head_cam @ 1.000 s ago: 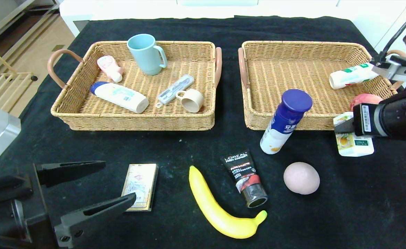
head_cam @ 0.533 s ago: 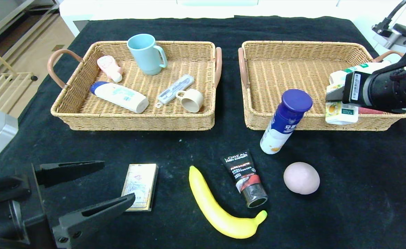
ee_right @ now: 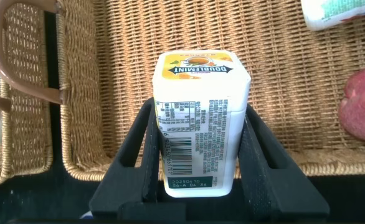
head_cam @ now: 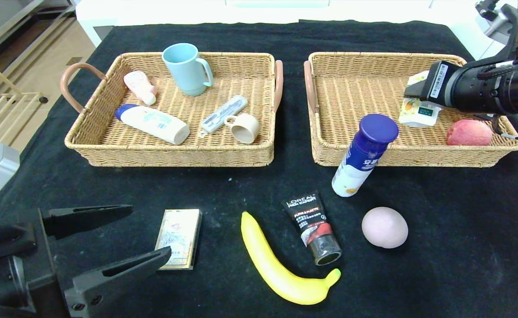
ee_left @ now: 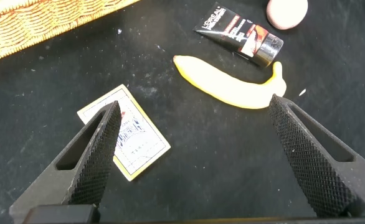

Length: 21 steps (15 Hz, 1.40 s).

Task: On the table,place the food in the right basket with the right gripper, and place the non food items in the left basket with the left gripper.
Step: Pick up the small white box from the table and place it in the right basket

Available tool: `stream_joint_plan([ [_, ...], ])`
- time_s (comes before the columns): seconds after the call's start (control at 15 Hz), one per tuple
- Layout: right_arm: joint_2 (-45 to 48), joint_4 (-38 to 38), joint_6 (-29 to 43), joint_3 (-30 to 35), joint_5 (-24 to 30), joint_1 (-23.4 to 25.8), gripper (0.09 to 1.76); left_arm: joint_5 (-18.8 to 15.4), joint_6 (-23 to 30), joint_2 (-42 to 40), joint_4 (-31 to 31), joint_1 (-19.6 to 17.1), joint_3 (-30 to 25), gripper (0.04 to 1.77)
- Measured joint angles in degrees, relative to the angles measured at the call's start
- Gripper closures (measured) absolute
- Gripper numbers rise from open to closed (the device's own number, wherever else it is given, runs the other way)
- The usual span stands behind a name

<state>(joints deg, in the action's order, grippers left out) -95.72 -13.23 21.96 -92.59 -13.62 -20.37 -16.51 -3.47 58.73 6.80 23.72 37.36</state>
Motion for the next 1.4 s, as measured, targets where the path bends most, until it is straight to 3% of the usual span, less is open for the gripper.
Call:
stream_joint_plan([
  [0.27, -2.1, 2.0, 0.0, -0.3, -1.2, 0.5, 1.04, 0.0, 0.0, 0.0, 0.0, 0.0, -0.1, 0.09],
  [0.6, -5.0, 10.5, -0.1, -0.4, -1.4, 1.2, 1.04, 0.0, -0.1, 0.1, 0.0, 0.0, -0.1, 0.09],
  [0.8, -6.2, 11.0, -0.2, -0.4, -5.3, 1.6, 1.04, 0.0, -0.7, 0.1, -0.1, 0.0, 0.0, 0.09],
  [1.13, -6.6, 10.7, -0.6, -0.2, -5.3, 1.0, 0.65, 0.0, -1.4, 0.0, -0.1, 0.0, -0.2, 0.09],
  [1.4, -6.2, 10.3, -0.9, 0.7, -5.3, 0.8, 0.45, 0.0, -1.4, 0.0, -0.1, 0.0, -0.2, 0.09],
])
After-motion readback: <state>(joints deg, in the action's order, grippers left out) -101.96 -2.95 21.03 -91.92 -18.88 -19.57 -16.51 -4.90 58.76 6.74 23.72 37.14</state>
